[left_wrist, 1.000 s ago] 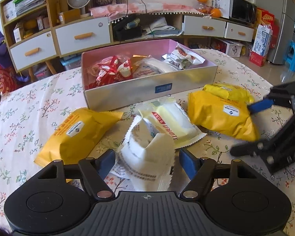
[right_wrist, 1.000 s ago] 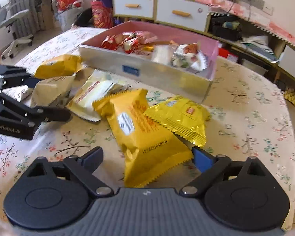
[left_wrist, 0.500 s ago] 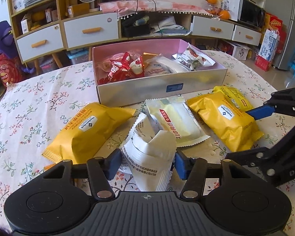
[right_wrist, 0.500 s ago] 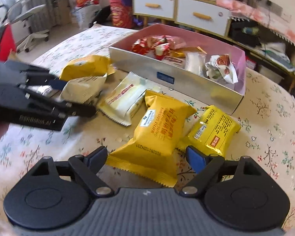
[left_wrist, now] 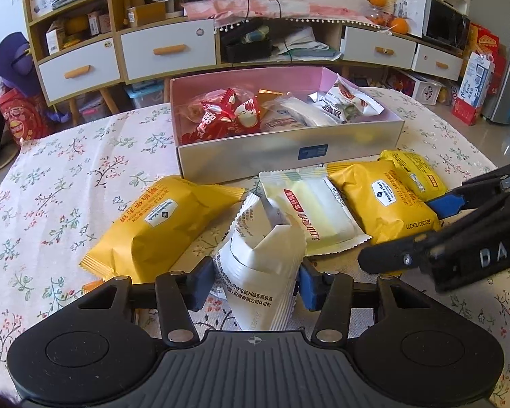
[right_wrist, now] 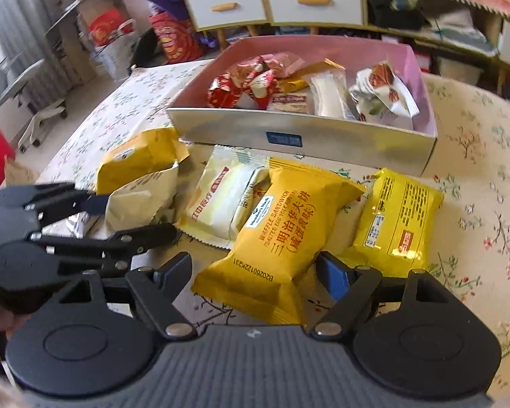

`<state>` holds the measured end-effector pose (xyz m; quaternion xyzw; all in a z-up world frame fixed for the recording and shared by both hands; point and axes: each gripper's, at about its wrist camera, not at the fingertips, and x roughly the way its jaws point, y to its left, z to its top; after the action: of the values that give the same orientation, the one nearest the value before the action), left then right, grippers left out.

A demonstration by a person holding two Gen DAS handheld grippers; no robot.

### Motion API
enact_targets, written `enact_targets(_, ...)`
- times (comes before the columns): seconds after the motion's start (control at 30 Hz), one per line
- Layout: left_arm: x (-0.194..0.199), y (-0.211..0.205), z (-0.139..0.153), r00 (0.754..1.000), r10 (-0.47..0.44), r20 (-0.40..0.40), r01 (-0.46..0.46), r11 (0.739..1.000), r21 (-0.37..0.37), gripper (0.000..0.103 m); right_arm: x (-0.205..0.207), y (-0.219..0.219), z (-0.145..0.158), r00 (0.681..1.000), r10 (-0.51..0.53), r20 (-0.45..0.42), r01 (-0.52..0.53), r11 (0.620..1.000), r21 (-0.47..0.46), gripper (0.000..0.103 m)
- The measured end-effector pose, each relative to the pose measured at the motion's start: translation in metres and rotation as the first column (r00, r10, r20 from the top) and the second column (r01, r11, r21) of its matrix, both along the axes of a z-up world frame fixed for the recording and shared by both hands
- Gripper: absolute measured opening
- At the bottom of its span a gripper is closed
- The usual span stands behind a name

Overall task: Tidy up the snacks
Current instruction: 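Grasp the white cream-bread pack with the left tool while the right grasps a yellow waffle-sandwich pack, then carry both packs into the pink box and open both tools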

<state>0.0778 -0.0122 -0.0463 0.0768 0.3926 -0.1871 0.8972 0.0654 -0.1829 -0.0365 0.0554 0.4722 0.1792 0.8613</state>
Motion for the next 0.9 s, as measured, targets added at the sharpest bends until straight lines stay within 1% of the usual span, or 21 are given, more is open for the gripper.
enact_targets(0.13,0.000,0.002,0.001,1.000,0.009,-0.008,-0.009,1.000,-0.005,0.048,0.004,-0.010,0.001,0.997,-0.064,-0.051,0.069,0.994,0.087,0.078)
enact_targets(0.2,0.000,0.001,0.001,1.000,0.012,-0.009,-0.012,1.000,-0.004,0.048,0.003,-0.011,0.001,0.994,-0.095,-0.058,0.100,0.991,0.093,0.076)
enact_targets(0.23,0.000,0.001,0.001,1.000,0.014,-0.010,-0.014,1.000,-0.003,0.048,0.004,-0.010,0.001,0.992,-0.109,-0.059,0.113,0.990,0.083,0.074)
enact_targets(0.27,-0.001,0.001,0.001,1.000,0.015,-0.011,-0.015,1.000,-0.003,0.048,0.004,-0.009,0.000,0.991,-0.119,-0.061,0.123,0.990,0.068,0.070)
enact_targets(0.33,-0.001,0.001,0.002,1.000,0.016,-0.013,-0.016,1.000,-0.006,0.048,0.003,-0.005,-0.001,0.992,-0.124,-0.038,0.125,0.992,0.032,0.065)
enact_targets(0.4,-0.001,0.001,0.002,1.000,0.015,-0.018,-0.015,1.000,-0.011,0.048,0.002,-0.001,-0.001,0.993,-0.120,-0.019,0.120,0.993,-0.015,0.055)
enact_targets(0.43,-0.002,0.001,0.003,1.000,0.014,-0.020,-0.014,1.000,-0.014,0.048,0.002,0.001,0.000,0.993,-0.118,-0.011,0.118,0.992,-0.036,0.051)
enact_targets(0.47,-0.002,0.001,0.003,1.000,0.013,-0.023,-0.014,1.000,-0.016,0.048,0.002,0.001,0.000,0.993,-0.115,-0.006,0.115,0.992,-0.050,0.046)
enact_targets(0.5,-0.002,0.001,0.003,1.000,0.013,-0.024,-0.014,1.000,-0.019,0.048,0.001,0.002,0.000,0.993,-0.114,-0.008,0.114,0.992,-0.054,0.043)
enact_targets(0.6,-0.003,0.002,0.006,0.999,0.017,-0.028,-0.017,0.999,-0.033,0.048,0.002,-0.001,0.002,0.994,-0.111,-0.025,0.109,0.993,-0.051,0.039)
enact_targets(0.9,-0.006,0.007,0.023,1.000,0.023,-0.008,-0.024,0.995,-0.095,0.047,-0.001,-0.007,0.018,0.992,-0.124,-0.006,0.124,0.992,-0.003,0.036)
